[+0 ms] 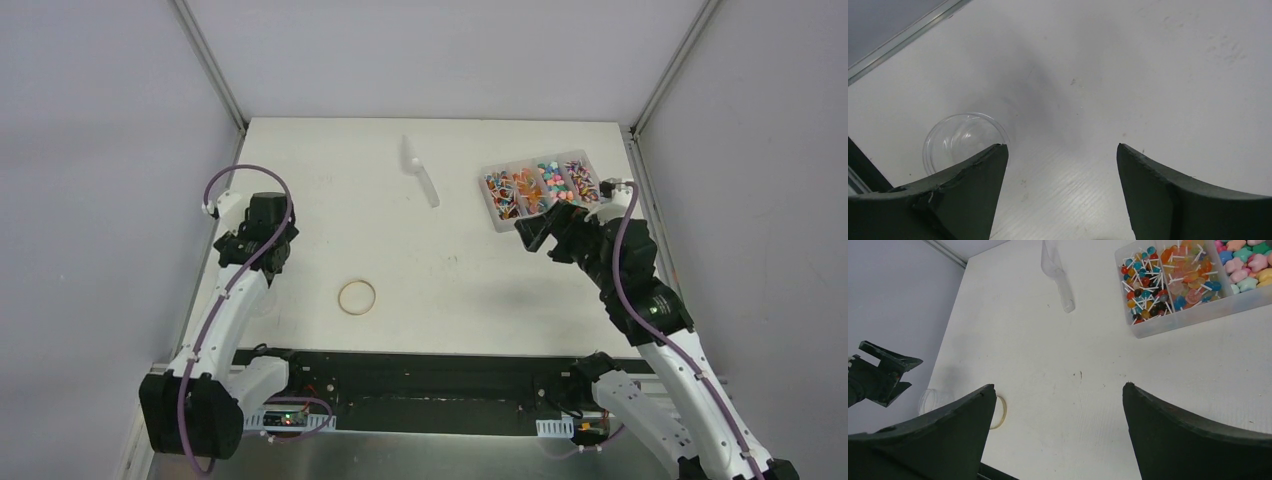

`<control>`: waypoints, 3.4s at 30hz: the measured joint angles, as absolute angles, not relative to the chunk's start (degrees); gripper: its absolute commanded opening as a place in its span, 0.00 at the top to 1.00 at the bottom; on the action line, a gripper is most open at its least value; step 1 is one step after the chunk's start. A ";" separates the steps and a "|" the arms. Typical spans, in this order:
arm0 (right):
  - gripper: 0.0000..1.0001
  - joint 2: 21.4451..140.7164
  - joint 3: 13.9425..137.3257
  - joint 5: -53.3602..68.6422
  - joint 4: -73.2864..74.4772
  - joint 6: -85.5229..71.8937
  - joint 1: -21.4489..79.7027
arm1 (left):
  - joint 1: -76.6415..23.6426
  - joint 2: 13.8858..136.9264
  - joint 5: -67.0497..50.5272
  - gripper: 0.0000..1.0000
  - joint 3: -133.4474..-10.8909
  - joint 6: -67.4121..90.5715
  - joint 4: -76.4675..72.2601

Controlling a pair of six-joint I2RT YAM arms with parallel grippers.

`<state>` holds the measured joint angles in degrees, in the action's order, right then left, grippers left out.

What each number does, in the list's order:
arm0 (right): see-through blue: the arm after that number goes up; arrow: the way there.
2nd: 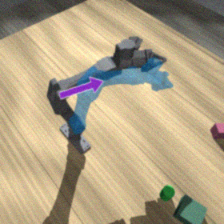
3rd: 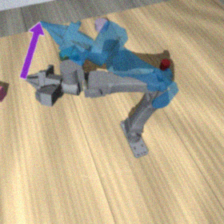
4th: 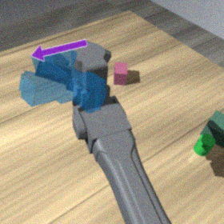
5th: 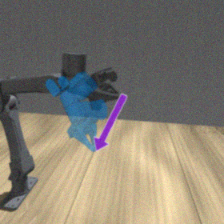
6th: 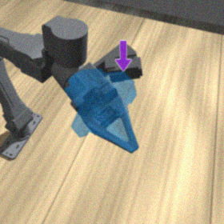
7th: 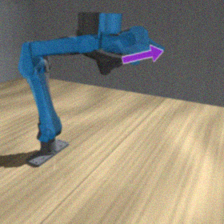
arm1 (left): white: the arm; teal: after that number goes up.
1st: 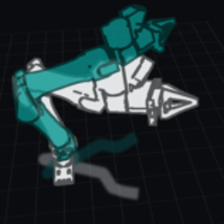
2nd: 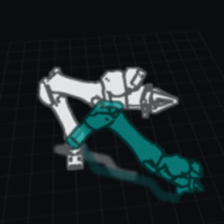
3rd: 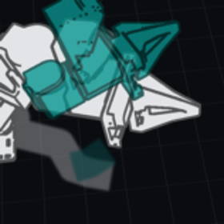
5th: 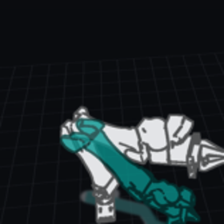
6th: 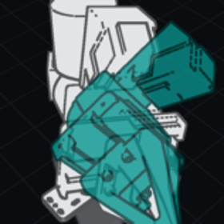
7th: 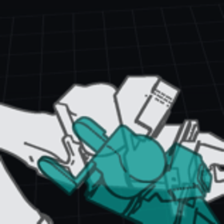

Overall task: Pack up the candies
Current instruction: Pick up the packing bottle from the center of the board, then place the packing bottle at the center of the board.

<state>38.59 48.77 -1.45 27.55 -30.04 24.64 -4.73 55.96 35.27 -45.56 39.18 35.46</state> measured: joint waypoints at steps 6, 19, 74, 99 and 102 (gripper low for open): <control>0.00 37.89 48.77 0.95 26.72 -29.34 24.64 | -0.84 62.24 38.33 0.21 -45.60 46.81 39.68; 0.00 38.46 48.77 4.21 25.54 -28.18 24.64 | 5.39 65.52 41.78 0.32 -45.45 54.26 44.45; 0.00 34.87 50.22 -6.28 30.94 -36.99 24.64 | -42.89 89.73 5.13 1.00 -65.89 20.29 20.12; 0.04 34.52 46.74 -2.17 25.23 -37.60 24.64 | -45.54 94.61 1.17 0.05 -70.74 21.43 18.68; 0.06 35.48 44.31 0.10 22.46 -37.54 24.64 | -38.00 89.78 -2.66 0.01 -70.74 23.33 17.87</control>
<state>35.48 44.31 0.10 22.46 -37.54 24.64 -38.00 89.78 -2.66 -70.74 23.33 17.87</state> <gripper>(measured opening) 0.964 0.956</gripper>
